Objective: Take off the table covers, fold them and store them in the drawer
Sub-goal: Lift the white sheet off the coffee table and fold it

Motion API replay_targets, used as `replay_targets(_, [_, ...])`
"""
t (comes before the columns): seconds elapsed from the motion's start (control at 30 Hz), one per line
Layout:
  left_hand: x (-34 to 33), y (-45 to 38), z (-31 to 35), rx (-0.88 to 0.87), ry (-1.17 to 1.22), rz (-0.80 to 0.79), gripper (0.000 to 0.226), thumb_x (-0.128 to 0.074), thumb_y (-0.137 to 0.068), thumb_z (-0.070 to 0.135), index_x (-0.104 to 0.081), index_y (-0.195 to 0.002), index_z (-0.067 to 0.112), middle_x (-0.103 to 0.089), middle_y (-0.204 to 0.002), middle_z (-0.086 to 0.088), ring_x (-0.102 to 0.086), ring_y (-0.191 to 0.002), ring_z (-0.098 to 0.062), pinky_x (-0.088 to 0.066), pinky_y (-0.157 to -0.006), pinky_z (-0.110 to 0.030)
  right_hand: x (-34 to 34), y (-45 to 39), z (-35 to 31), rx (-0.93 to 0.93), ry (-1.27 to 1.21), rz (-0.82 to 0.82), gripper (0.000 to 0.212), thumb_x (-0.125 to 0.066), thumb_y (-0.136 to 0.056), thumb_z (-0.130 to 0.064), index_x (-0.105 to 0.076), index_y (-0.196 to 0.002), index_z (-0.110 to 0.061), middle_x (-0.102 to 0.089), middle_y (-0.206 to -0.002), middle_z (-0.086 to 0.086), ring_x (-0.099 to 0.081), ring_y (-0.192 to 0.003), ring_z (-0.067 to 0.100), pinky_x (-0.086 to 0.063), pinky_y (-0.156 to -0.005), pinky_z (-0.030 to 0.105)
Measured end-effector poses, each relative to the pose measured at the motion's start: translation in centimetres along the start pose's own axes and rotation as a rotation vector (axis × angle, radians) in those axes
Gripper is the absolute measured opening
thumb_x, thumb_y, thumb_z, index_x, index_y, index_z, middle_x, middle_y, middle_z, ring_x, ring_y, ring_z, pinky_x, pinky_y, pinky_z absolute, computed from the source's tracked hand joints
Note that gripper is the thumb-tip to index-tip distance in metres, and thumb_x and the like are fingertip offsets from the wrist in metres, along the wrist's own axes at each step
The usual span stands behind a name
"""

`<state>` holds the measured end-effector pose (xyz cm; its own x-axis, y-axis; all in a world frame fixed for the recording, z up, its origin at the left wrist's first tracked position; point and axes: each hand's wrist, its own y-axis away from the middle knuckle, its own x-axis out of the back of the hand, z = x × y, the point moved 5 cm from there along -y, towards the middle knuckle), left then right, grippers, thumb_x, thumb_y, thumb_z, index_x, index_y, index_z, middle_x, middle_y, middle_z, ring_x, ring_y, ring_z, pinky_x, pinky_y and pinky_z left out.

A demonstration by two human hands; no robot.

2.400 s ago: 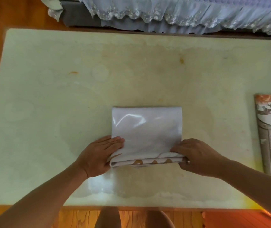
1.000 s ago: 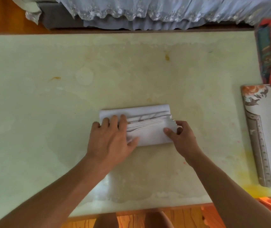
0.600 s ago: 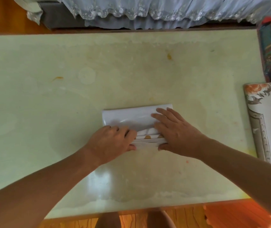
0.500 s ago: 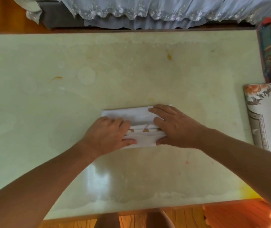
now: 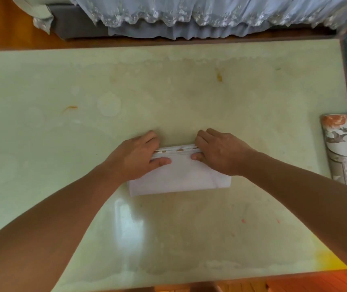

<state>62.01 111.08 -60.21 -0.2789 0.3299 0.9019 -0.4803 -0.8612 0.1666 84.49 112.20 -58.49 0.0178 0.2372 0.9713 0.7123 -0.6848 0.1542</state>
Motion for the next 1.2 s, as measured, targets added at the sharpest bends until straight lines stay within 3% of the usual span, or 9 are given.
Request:
replay_targets(0.13, [-0.1, 0.4, 0.0, -0.028, 0.019, 0.147, 0.056, -0.060, -0.091, 0.059, -0.054, -0.123, 0.014, -0.052, -0.125, -0.007, -0.063, -0.083, -0.027, -0.056, -0.061, -0.038, -0.6, 0.1, 0.4, -0.078, -0.012, -0.068, 0.056, -0.029, -0.102, -0.054, -0.042, -0.141, -0.015, -0.056, -0.113, 0.007, -0.057, -0.090, 0.028, -0.054, -0.067, 0.041])
replay_targets(0.2, [-0.3, 0.3, 0.6, -0.138, -0.144, 0.142, 0.047, -0.045, -0.101, 0.057, -0.065, -0.111, 0.015, -0.061, -0.103, -0.006, -0.061, -0.085, -0.028, -0.054, -0.064, -0.040, -0.2, 0.0, -0.5, -0.095, 0.097, -0.081, 0.051, -0.031, -0.103, -0.045, -0.047, -0.142, -0.016, -0.062, -0.110, 0.007, -0.056, -0.096, 0.031, -0.049, -0.091, 0.048])
replay_targets(0.27, [-0.5, 0.0, 1.0, -0.154, -0.320, 0.090, 0.046, -0.034, -0.106, 0.052, -0.065, -0.097, 0.018, -0.061, -0.085, -0.006, -0.058, -0.078, -0.031, -0.046, -0.064, -0.041, 0.0, -0.5, -2.6, -0.180, 0.203, -0.147, 0.046, -0.035, -0.099, -0.030, -0.058, -0.132, -0.008, -0.064, -0.115, 0.014, -0.053, -0.112, 0.037, -0.028, -0.115, 0.058])
replay_targets(0.33, [-0.1, 0.1, 2.2, -0.030, -0.430, 0.083, 0.037, -0.041, -0.103, 0.048, -0.063, -0.093, 0.020, -0.060, -0.078, -0.006, -0.059, -0.071, -0.031, -0.041, -0.062, -0.040, -0.5, -0.8, -4.2, -0.316, 0.221, -0.256, 0.052, -0.032, -0.094, -0.020, -0.055, -0.135, 0.001, -0.057, -0.128, 0.023, -0.046, -0.125, 0.042, -0.015, -0.120, 0.061])
replay_targets(0.47, [-0.1, 0.7, 4.9, 0.253, -0.360, 0.074, 0.024, -0.049, -0.098, 0.038, -0.065, -0.096, 0.020, -0.062, -0.084, -0.006, -0.058, -0.083, -0.032, -0.045, -0.087, -0.051, -1.7, 0.1, -3.2, -0.468, -0.057, -0.030, 0.030, -0.050, -0.088, -0.016, -0.062, -0.114, -0.007, -0.059, -0.107, 0.013, -0.054, -0.099, 0.038, -0.040, -0.098, 0.046])
replay_targets(0.67, [-0.7, 1.2, 3.9, 0.328, -0.244, 0.048, 0.035, -0.044, -0.095, 0.042, -0.063, -0.108, 0.016, -0.060, -0.112, -0.010, -0.054, -0.102, -0.034, -0.039, -0.099, -0.049, -2.2, 0.1, -2.8, -0.476, -0.137, 0.110, 0.025, -0.045, -0.098, -0.031, -0.062, -0.102, -0.013, -0.059, -0.105, 0.005, -0.052, -0.097, 0.029, -0.040, -0.089, 0.042])
replay_targets(0.8, [-1.0, 1.0, 3.4, 0.322, -0.165, 0.013, 0.061, -0.044, -0.098, 0.050, -0.053, -0.146, 0.013, -0.046, -0.153, -0.015, -0.043, -0.140, -0.036, -0.030, -0.115, -0.055, -1.6, -1.3, -1.5, -0.587, -0.144, 0.086, 0.028, -0.039, -0.101, -0.032, -0.057, -0.084, -0.019, -0.053, -0.088, -0.001, -0.047, -0.084, 0.026, -0.034, -0.077, 0.038])
replay_targets(1.0, [-1.4, 0.5, 2.4, 0.318, -0.115, 0.036, 0.062, -0.025, -0.103, 0.042, -0.055, -0.142, 0.004, -0.052, -0.149, -0.012, -0.046, -0.140, -0.032, -0.037, -0.112, -0.049, -2.7, -2.6, -1.2, -0.597, -0.081, 0.020, 0.030, -0.036, -0.097, -0.033, -0.053, -0.079, -0.014, -0.054, -0.083, 0.008, -0.047, -0.079, 0.031, -0.035, -0.073, 0.043])
replay_targets(1.2, [-1.8, 0.3, 2.4, 0.292, -0.147, 0.055, 0.061, -0.022, -0.103, 0.041, -0.063, -0.132, 0.007, -0.057, -0.144, -0.009, -0.048, -0.139, -0.033, -0.041, -0.104, -0.047, -3.0, -2.4, -1.1, -0.570, -0.103, 0.151, 0.028, -0.044, -0.096, -0.028, -0.052, -0.073, -0.014, -0.051, -0.078, 0.006, -0.046, -0.073, 0.030, -0.033, -0.070, 0.041])
